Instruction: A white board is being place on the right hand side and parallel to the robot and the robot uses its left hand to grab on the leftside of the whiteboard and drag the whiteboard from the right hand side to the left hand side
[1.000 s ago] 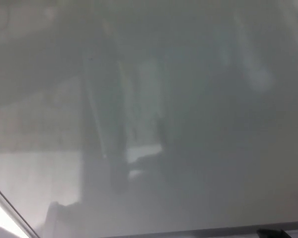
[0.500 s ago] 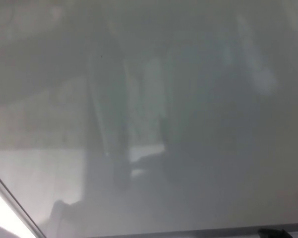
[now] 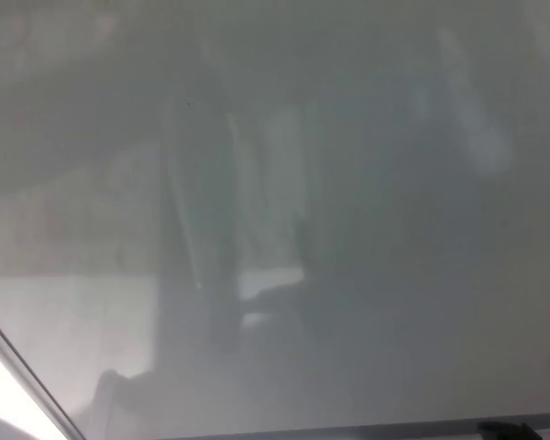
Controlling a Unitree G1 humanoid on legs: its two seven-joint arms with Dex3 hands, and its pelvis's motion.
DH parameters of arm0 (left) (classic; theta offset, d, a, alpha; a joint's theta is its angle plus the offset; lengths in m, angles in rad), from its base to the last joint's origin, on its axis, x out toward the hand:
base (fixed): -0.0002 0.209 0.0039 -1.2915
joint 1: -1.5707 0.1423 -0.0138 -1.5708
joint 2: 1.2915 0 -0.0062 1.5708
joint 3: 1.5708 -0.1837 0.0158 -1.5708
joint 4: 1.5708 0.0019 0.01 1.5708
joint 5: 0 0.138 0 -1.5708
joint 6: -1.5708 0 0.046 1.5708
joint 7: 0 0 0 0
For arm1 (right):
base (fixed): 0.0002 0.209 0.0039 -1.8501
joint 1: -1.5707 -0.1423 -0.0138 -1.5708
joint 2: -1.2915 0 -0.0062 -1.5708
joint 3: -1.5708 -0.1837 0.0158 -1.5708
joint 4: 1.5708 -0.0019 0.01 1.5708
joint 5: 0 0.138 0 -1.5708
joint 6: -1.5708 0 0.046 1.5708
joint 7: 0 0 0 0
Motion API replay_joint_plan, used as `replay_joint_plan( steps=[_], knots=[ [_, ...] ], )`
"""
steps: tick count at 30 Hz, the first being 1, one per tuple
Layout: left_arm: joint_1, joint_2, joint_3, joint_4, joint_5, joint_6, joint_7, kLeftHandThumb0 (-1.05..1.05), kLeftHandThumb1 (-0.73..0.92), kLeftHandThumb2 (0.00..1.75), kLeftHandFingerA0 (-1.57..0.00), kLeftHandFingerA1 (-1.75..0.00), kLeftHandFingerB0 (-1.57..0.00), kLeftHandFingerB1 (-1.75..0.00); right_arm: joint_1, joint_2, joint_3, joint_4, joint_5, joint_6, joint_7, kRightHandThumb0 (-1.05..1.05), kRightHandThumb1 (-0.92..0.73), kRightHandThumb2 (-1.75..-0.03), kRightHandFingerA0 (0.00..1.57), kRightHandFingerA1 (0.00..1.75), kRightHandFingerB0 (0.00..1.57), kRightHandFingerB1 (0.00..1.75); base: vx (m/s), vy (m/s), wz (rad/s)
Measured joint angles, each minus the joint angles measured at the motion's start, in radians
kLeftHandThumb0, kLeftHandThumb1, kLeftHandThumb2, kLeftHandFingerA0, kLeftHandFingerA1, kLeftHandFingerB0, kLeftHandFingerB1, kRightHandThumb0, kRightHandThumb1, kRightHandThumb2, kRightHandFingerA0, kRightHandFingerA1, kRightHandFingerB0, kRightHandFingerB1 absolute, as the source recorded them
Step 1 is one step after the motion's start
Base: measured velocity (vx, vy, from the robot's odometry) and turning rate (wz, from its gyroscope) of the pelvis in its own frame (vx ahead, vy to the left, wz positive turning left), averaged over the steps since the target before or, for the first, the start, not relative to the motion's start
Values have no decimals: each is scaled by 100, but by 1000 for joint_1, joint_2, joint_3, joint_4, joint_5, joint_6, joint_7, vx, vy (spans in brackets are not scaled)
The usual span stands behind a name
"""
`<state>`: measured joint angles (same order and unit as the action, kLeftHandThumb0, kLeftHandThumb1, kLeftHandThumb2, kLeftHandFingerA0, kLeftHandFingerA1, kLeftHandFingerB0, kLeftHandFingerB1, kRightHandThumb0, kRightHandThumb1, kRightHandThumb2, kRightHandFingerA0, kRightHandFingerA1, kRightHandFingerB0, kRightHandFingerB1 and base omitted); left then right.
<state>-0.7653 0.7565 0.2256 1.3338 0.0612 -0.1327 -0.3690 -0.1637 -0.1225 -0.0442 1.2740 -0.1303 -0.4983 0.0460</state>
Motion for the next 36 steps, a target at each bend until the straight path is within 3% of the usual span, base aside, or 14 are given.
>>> replay_joint_plan(
  steps=[2, 4, 15, 19, 20, 22, 27, 28, 29, 32, 33, 34, 35, 36],
  knots=[
    [21, -36, 57, -3, -23, -1, 33, -30, 15, 78, 0, -44, -7, -44, 0, 0, 0, 0, 0, 0, 0, -105, -57, -69, 80, 104, 0, 78, 0, 0, 0],
    [51, -80, 103, -8, -43, -6, 66, -76, 51, 88, -8, -32, -7, -40, 0, 0, -1, -1, 0, 0, 0, -105, -57, -69, 80, 104, 0, 78, 0, 0, 0],
    [363, -366, 197, -23, -117, -22, 180, -105, 72, 107, 0, -50, -13, -58, 1, -2, -6, -1, 1, 0, 1, -105, -57, -69, 80, 104, 0, 78, 0, 0, 0],
    [448, -425, 170, -17, -117, -19, 186, -105, 72, 107, 0, -50, -13, -58, 1, -2, -7, -1, 1, 0, 1, -105, -57, -69, 80, 104, 0, 78, 0, 0, 0],
    [459, -435, 165, -16, -117, -18, 186, -105, 92, 79, 0, -28, -1, -50, 1, -2, -7, -1, 1, 0, 1, -105, -57, -69, 80, 104, 0, 78, 0, 0, 0],
    [476, -444, 145, -18, -116, -18, 185, -105, 92, 73, 0, -47, -8, -68, 0, -2, -7, -1, 1, 0, 1, -105, -57, -69, 80, 104, 0, 78, 0, 0, -4],
    [565, -512, 62, -14, -104, -16, 147, -105, 92, 91, 0, -2, 0, -39, 0, -2, -6, -1, 0, 0, 1, -105, -57, -69, 80, 104, 0, 78, 0, 0, 0],
    [574, -518, 47, -14, -101, -16, 143, -105, 91, 125, 0, -83, -30, -98, 0, -2, -5, -1, 0, 0, 1, -105, -57, -69, 80, 104, 0, 78, 0, 0, 0],
    [586, -524, 20, -14, -94, -16, 137, -105, 92, 103, 0, 0, 0, -51, -1, -2, -5, -1, 0, 0, 1, -105, -57, -69, 80, 104, 0, 78, 0, 0, 0],
    [611, -536, -28, -13, -77, -16, 124, -105, 92, 103, 0, 0, 0, -51, -2, -1, -4, -1, 0, 0, 1, -105, -57, -69, 80, 104, 0, 78, 0, 0, 0],
    [614, -537, -36, -13, -75, -16, 121, -105, 92, 111, 0, 0, 0, -102, -2, -1, -4, -1, 0, 0, 1, -105, -57, -69, 80, 104, 0, 78, 0, 0, 0],
    [617, -538, -45, -13, -73, -16, 118, -105, 92, 111, 0, 0, 0, -102, -2, -1, -4, -1, 0, 0, 1, -105, -57, -69, 80, 104, 0, 78, 0, 0, 0],
    [621, -539, -60, -15, -69, -18, 114, -105, 92, 115, 0, 0, -37, -141, -2, -1, -4, -1, 0, 0, 1, -105, -57, -69, 80, 104, 0, 78, 0, 0, 0],
    [626, -542, -76, -15, -64, -19, 109, -105, 92, 116, 0, 0, -20, -138, -3, -1, -3, -1, 0, 0, 1, -105, -57, -69, 80, 104, 0, 78, 0, 0, 0]
  ],
)
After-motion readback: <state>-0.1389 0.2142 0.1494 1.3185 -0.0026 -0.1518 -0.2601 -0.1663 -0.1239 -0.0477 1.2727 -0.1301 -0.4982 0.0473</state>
